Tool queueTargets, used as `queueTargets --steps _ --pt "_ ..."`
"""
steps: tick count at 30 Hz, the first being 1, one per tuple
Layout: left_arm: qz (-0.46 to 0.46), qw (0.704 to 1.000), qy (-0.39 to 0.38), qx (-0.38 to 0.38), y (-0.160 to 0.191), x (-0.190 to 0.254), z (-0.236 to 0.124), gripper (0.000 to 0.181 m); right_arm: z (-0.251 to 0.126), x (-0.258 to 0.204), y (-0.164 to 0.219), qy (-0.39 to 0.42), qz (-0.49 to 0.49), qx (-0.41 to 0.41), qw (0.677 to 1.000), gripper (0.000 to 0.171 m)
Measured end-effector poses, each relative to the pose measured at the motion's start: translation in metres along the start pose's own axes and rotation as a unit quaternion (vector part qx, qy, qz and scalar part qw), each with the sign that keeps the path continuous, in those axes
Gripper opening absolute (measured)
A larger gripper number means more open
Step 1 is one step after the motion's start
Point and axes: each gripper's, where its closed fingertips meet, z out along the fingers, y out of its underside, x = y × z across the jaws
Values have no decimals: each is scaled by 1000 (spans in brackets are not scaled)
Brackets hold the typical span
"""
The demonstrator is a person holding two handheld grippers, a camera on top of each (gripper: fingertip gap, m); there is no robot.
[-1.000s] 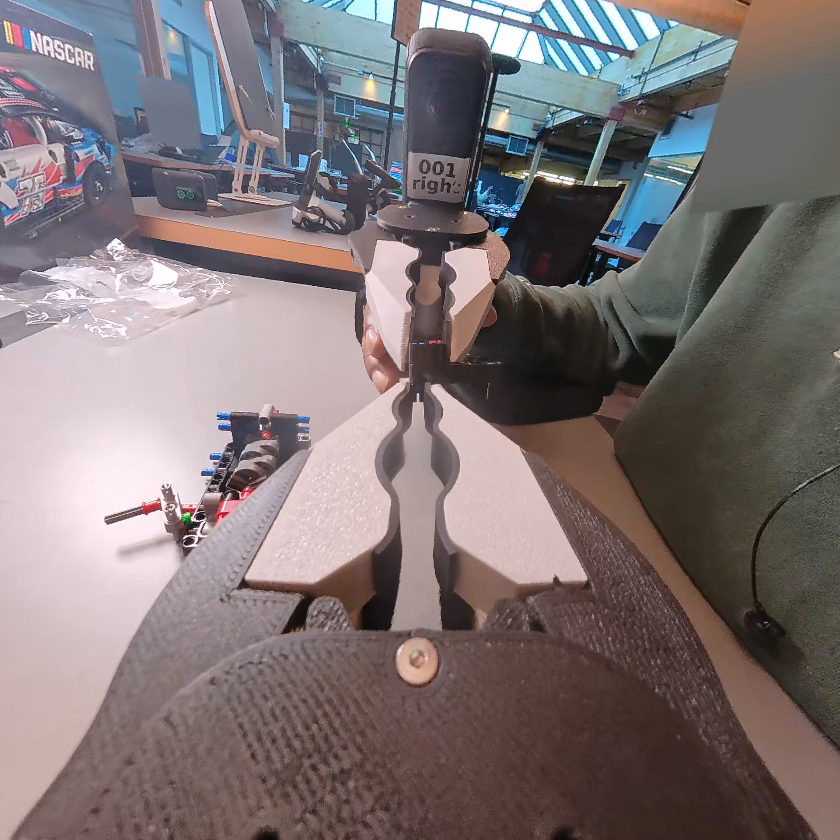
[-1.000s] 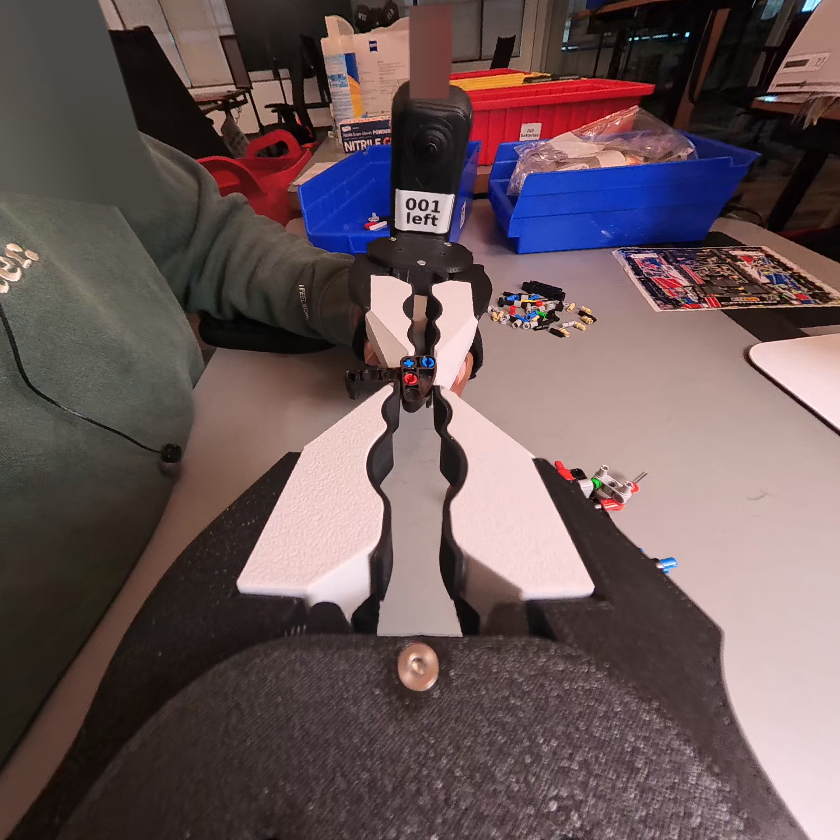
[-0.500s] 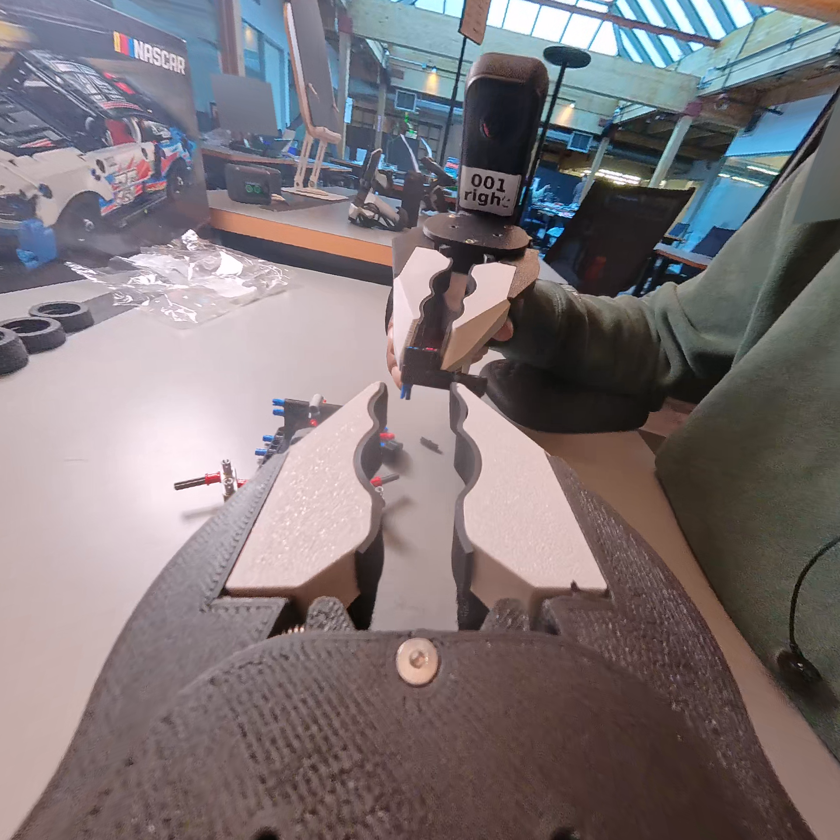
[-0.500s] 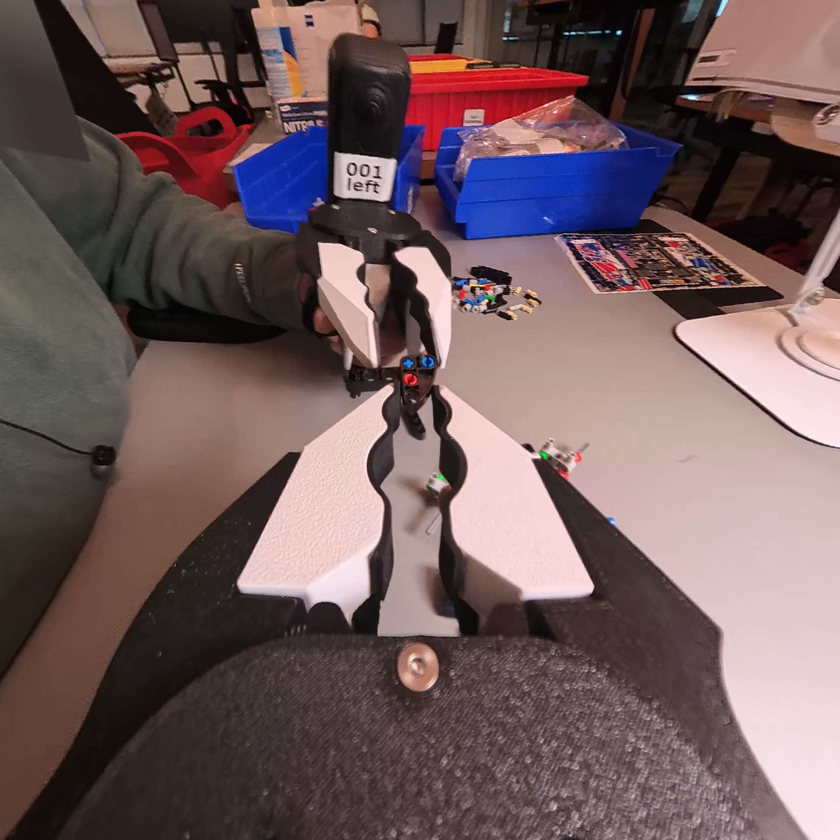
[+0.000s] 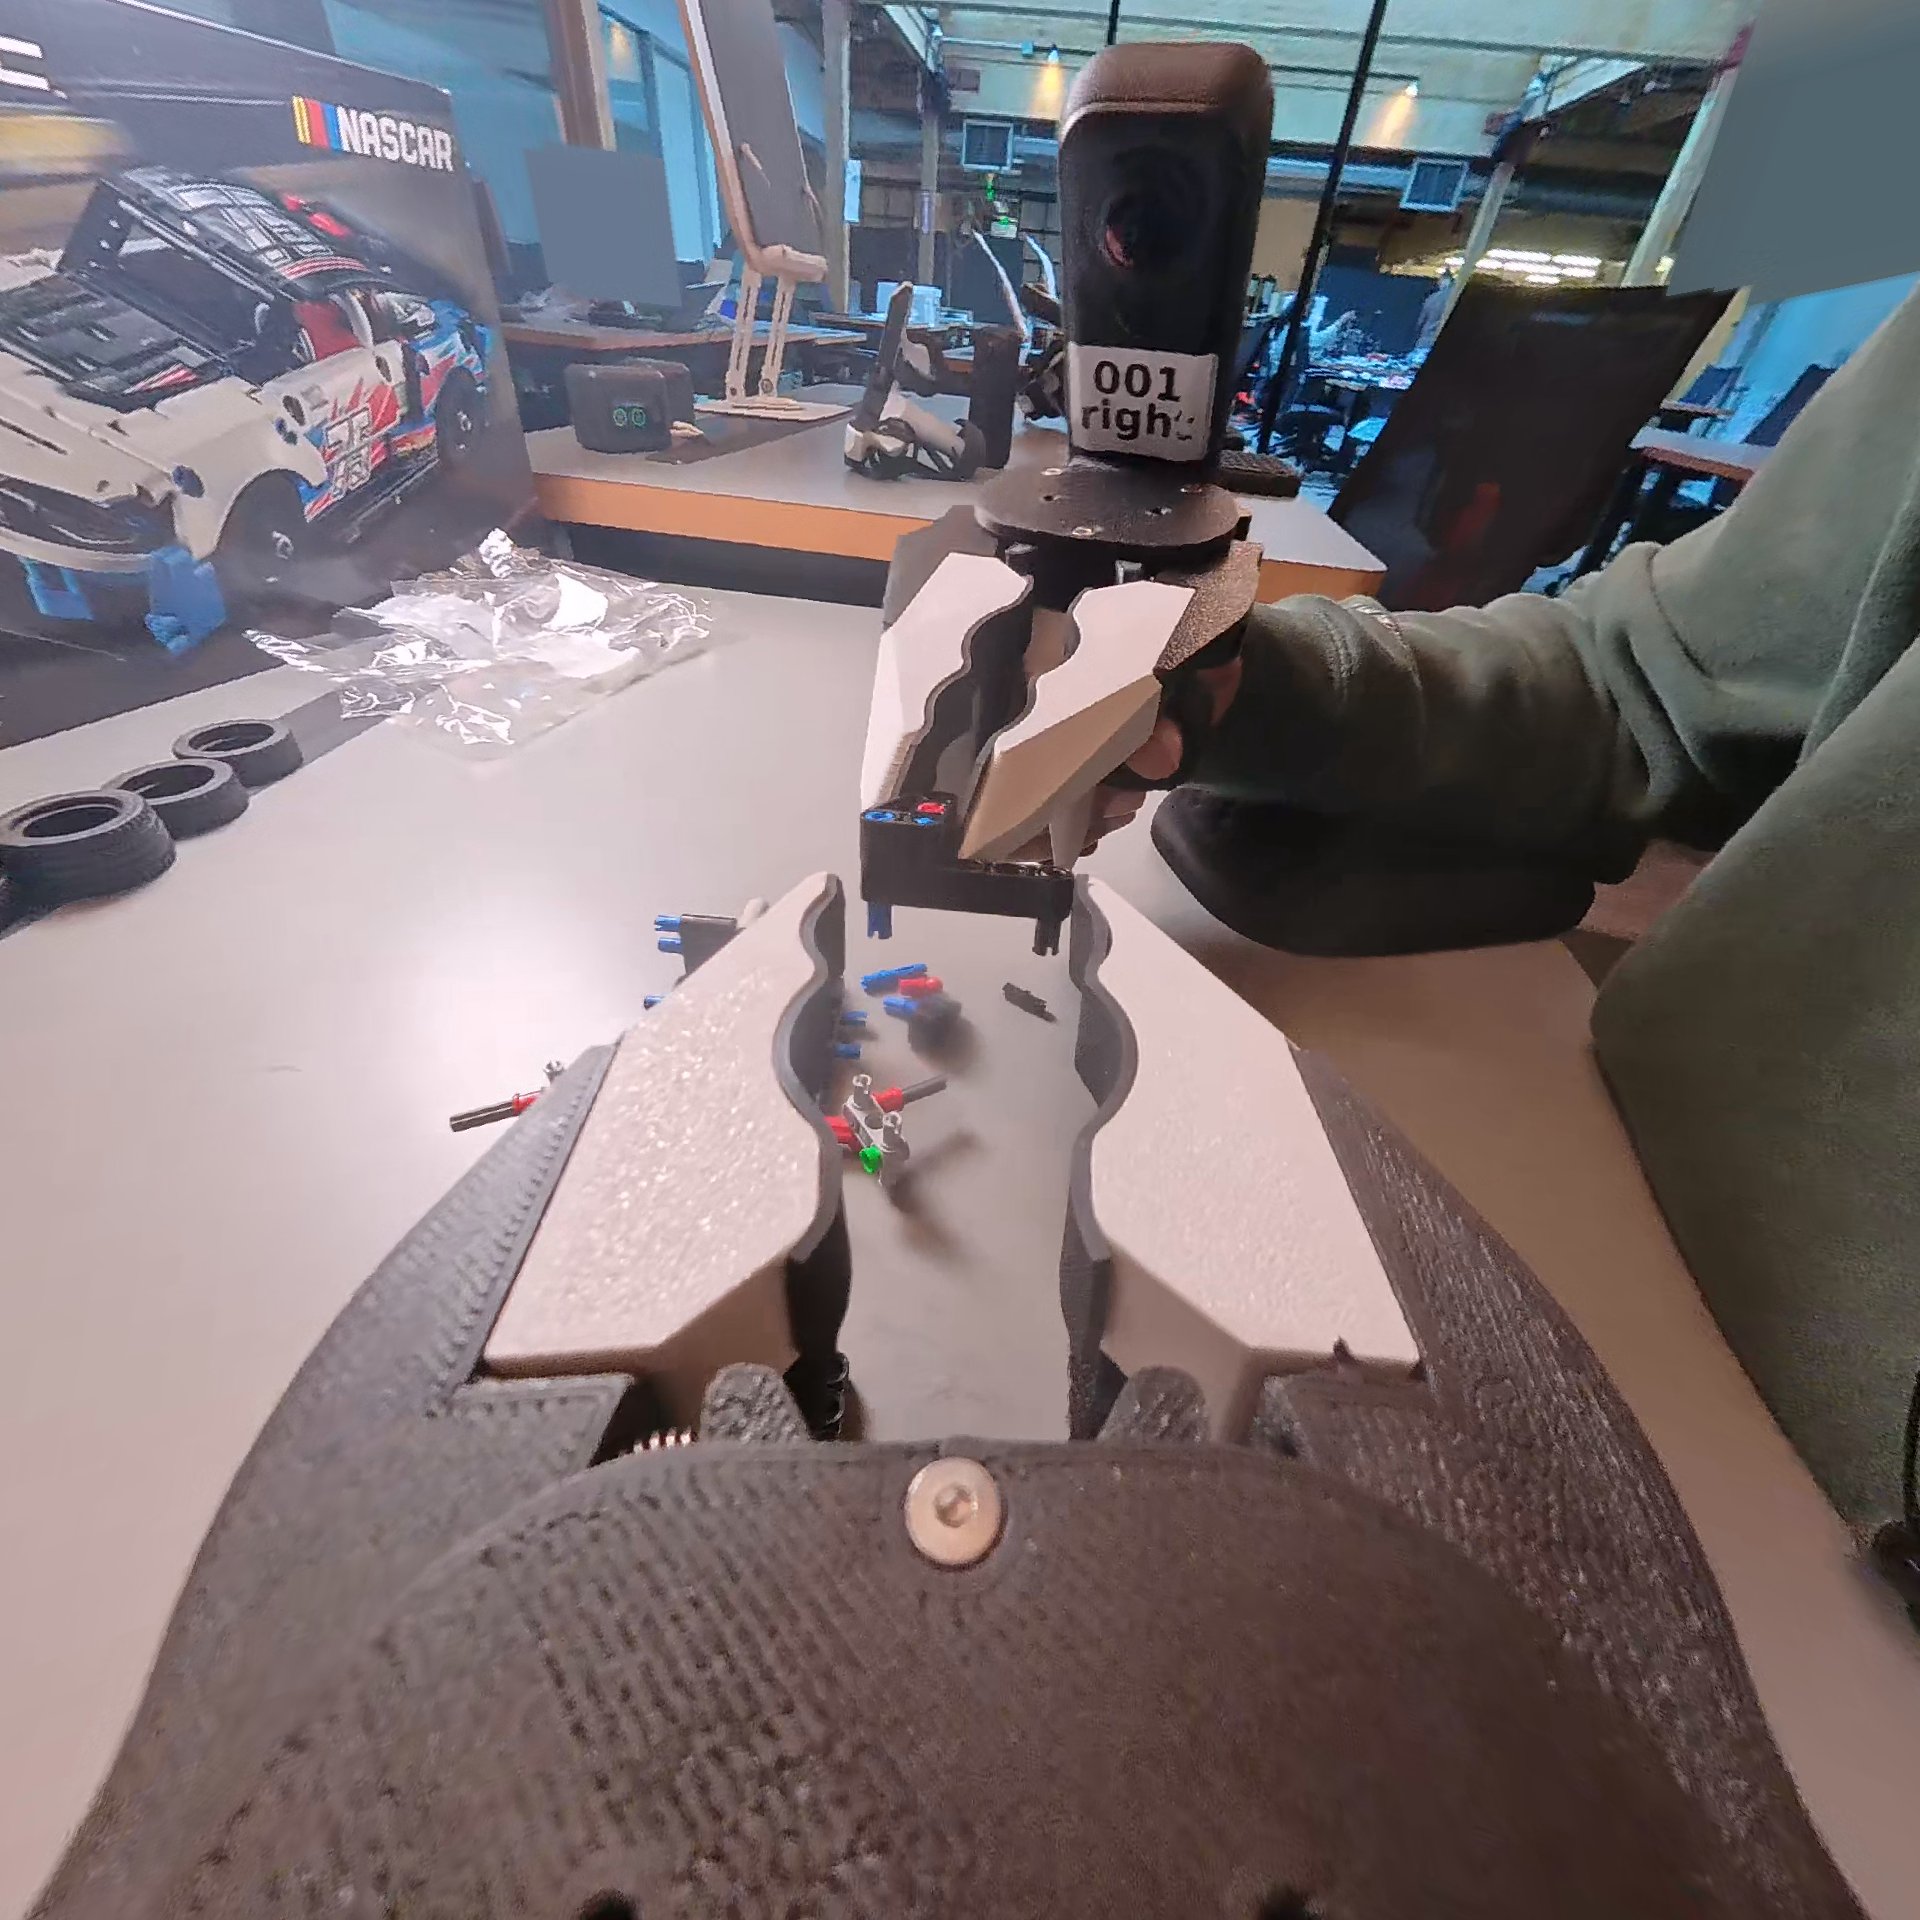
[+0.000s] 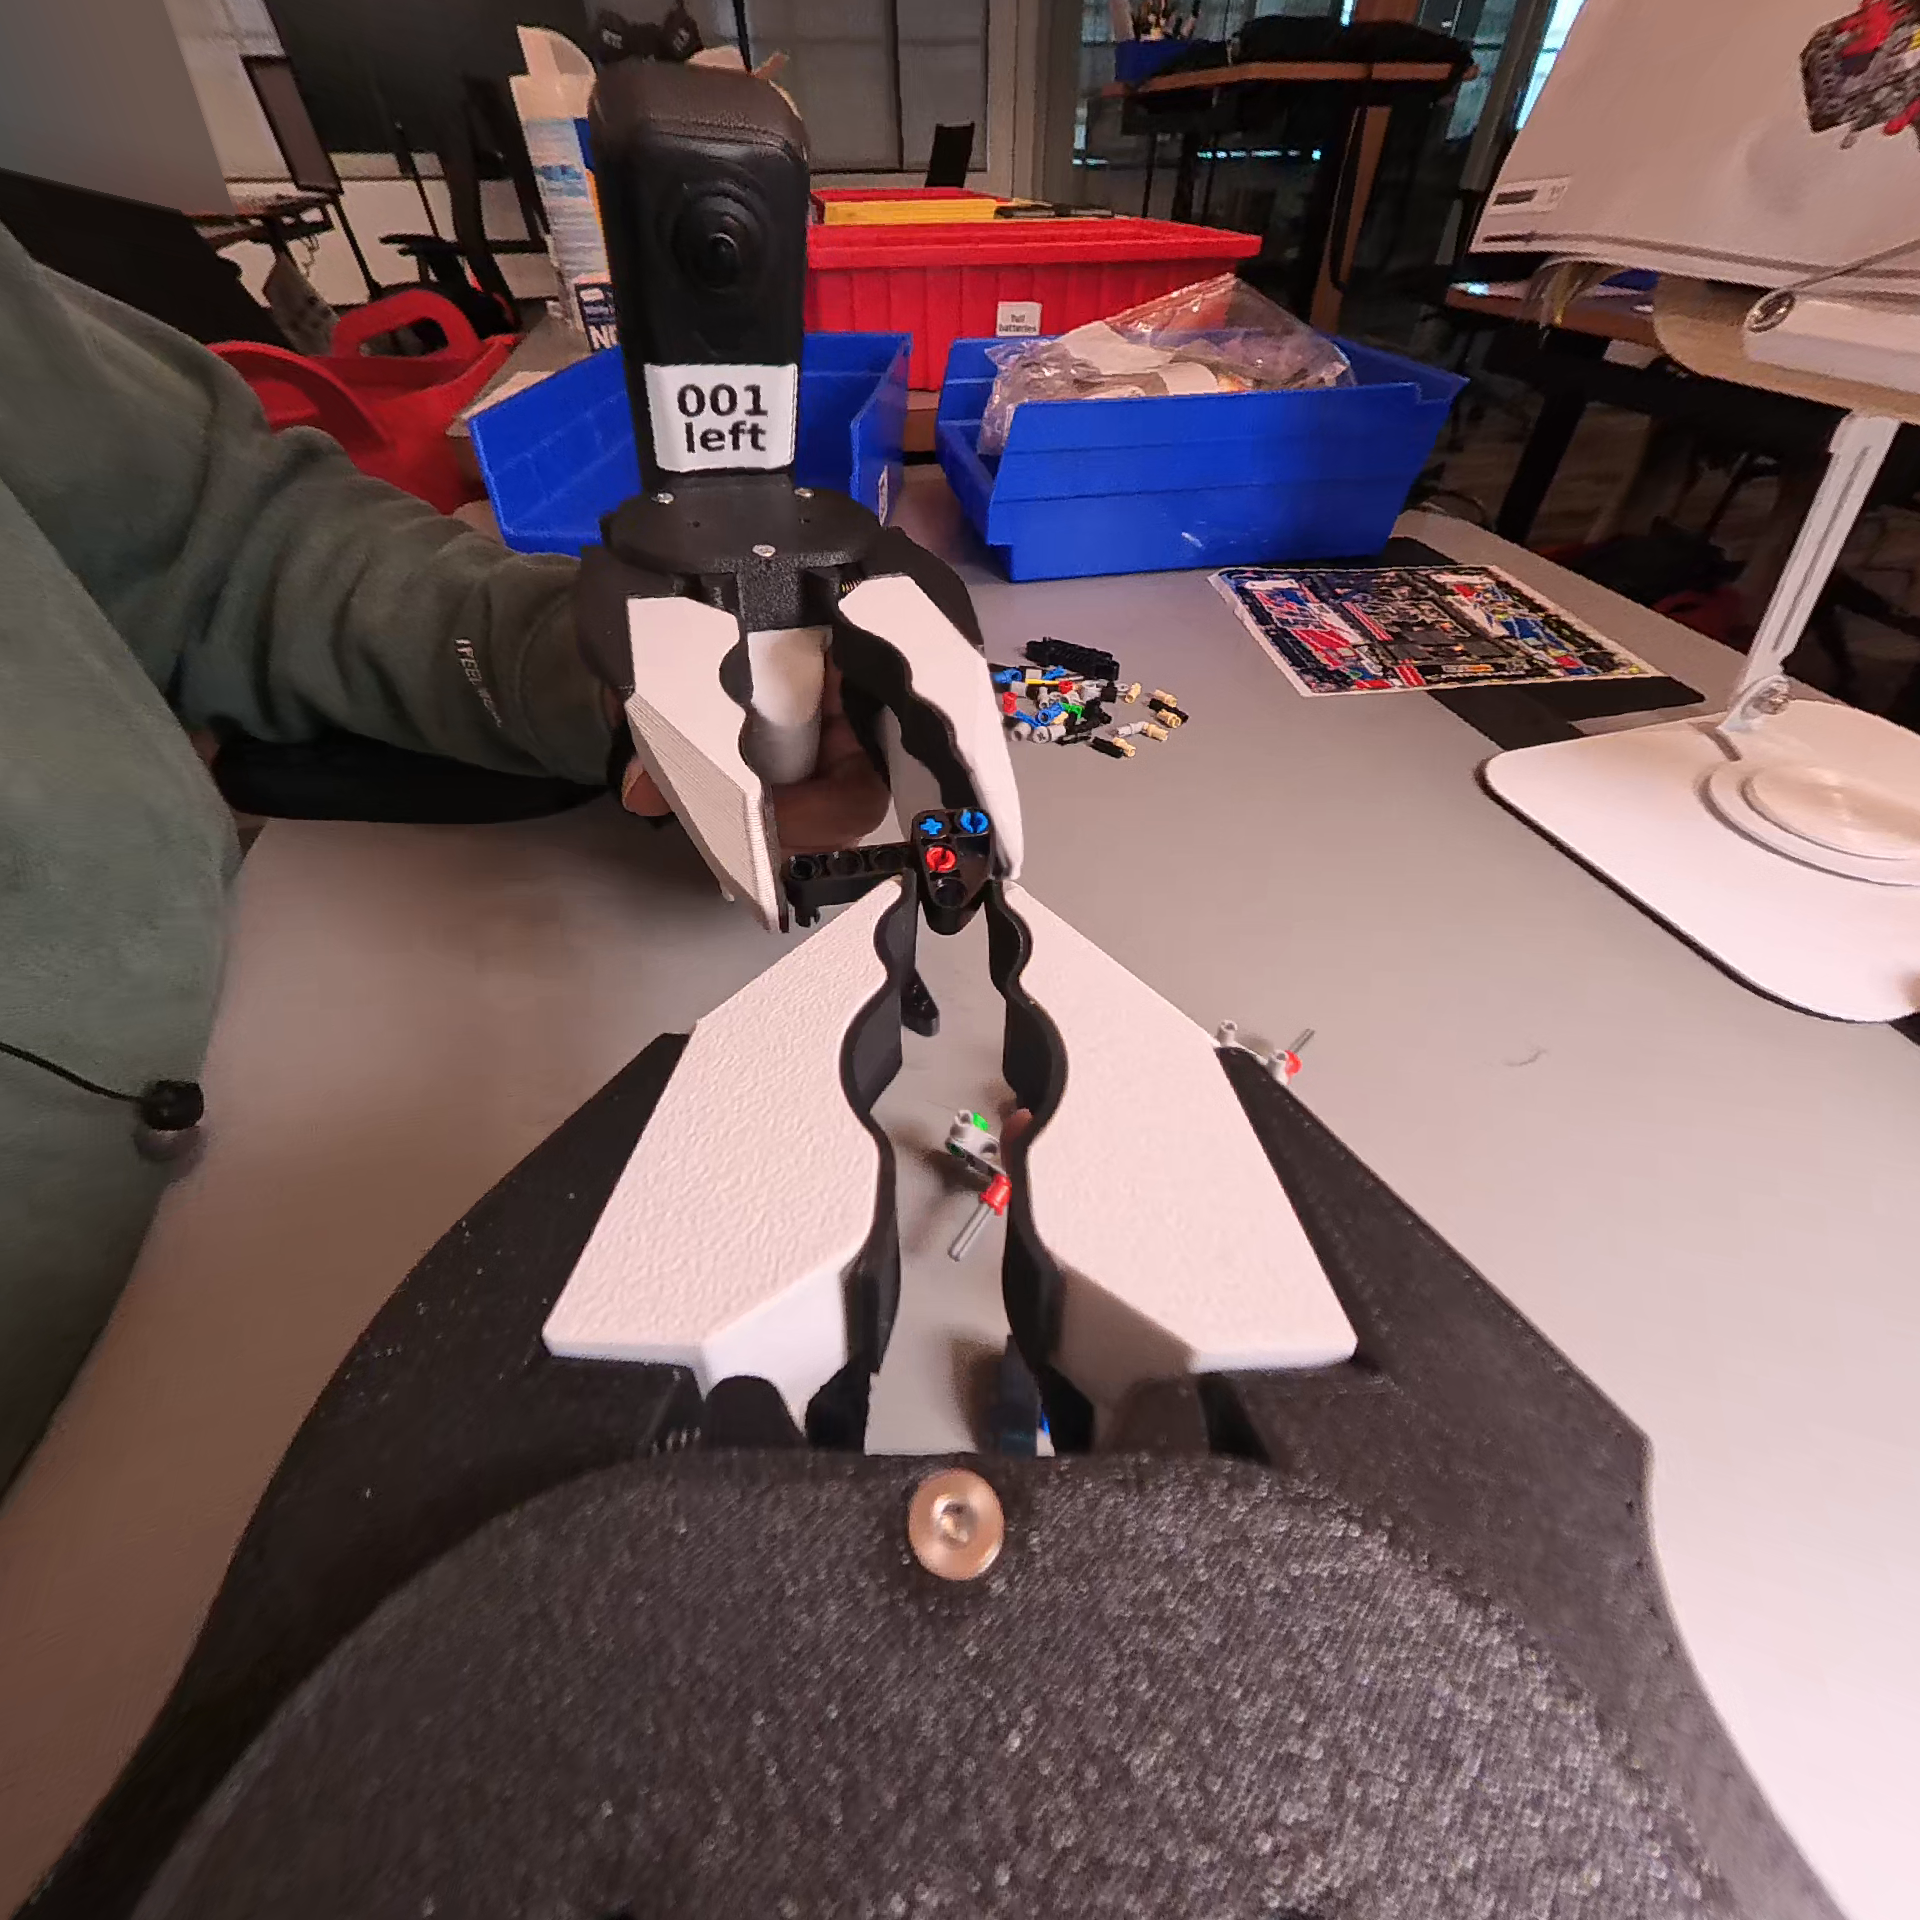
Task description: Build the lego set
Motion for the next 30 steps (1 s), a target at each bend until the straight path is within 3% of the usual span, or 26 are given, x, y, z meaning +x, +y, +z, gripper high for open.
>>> queueTargets --steps 7,12,16,25,30 --pt "3 1000 23 1 -1 7 -2 37 0 -6 -1 -30 19 17 999 10" --pt "-47 995 84 19 -4 14 -11 31 -3 -18 -2 -80 35 30 996 10" --pt "-89 991 90 36 -8 5 -15 32 -5 -27 -4 -110 42 40 992 10" --pt "-117 983 138 24 -7 21 -12 16 -3 -31 -4 -118 36 43 991 10" --pt "-140 976 167 12 -4 30 -11 20 -6 -40 -8 -143 24 57 988 10"
